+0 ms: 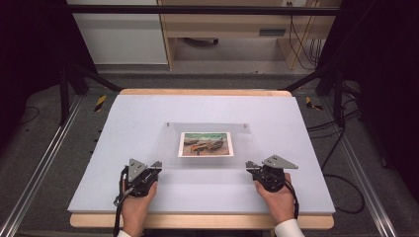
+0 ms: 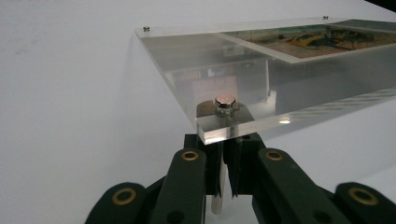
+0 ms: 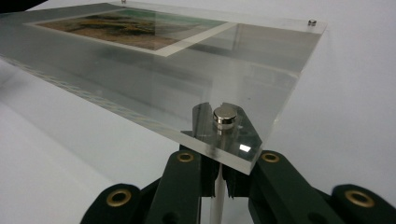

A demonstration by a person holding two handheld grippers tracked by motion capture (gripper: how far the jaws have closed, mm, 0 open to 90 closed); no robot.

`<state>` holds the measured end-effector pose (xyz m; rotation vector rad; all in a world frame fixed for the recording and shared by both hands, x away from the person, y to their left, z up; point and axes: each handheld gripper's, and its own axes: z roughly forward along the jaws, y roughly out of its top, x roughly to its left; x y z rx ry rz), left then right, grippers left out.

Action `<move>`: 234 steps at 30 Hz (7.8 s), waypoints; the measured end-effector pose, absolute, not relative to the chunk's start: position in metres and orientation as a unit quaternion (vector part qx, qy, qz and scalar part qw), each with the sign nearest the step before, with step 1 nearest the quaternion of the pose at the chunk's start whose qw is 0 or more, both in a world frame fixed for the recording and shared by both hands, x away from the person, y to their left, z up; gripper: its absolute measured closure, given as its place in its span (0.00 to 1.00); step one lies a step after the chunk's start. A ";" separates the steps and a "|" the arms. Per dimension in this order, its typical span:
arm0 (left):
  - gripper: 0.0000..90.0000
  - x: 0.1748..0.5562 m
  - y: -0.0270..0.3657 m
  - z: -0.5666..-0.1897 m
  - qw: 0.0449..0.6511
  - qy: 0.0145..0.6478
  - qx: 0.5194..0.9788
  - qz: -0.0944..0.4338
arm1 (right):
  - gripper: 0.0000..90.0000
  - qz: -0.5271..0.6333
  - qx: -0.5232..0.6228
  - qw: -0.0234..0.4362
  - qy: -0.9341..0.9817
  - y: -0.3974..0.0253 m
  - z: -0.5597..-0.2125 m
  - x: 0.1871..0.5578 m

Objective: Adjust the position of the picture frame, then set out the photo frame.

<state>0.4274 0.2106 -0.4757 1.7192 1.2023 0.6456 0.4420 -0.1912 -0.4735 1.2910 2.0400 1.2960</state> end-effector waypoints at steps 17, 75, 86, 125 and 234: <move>0.93 0.428 0.210 -0.480 0.445 0.491 0.705 0.254 | 0.94 0.451 0.466 0.186 0.738 -0.192 -0.479 0.443; 0.19 0.419 0.203 -0.475 0.427 0.480 0.734 0.220 | 0.15 0.430 0.468 0.226 0.739 -0.207 -0.464 0.415; 0.07 0.413 0.217 -0.458 0.454 0.464 0.727 0.224 | 0.10 0.469 0.473 0.244 0.705 -0.216 -0.452 0.408; 0.10 0.474 0.233 -0.423 0.473 0.447 0.739 0.175 | 0.25 0.463 0.436 0.218 0.740 -0.187 -0.424 0.466; 0.20 0.492 0.226 -0.459 0.497 0.473 0.725 0.064 | 0.16 0.480 0.489 0.103 0.721 -0.193 -0.456 0.485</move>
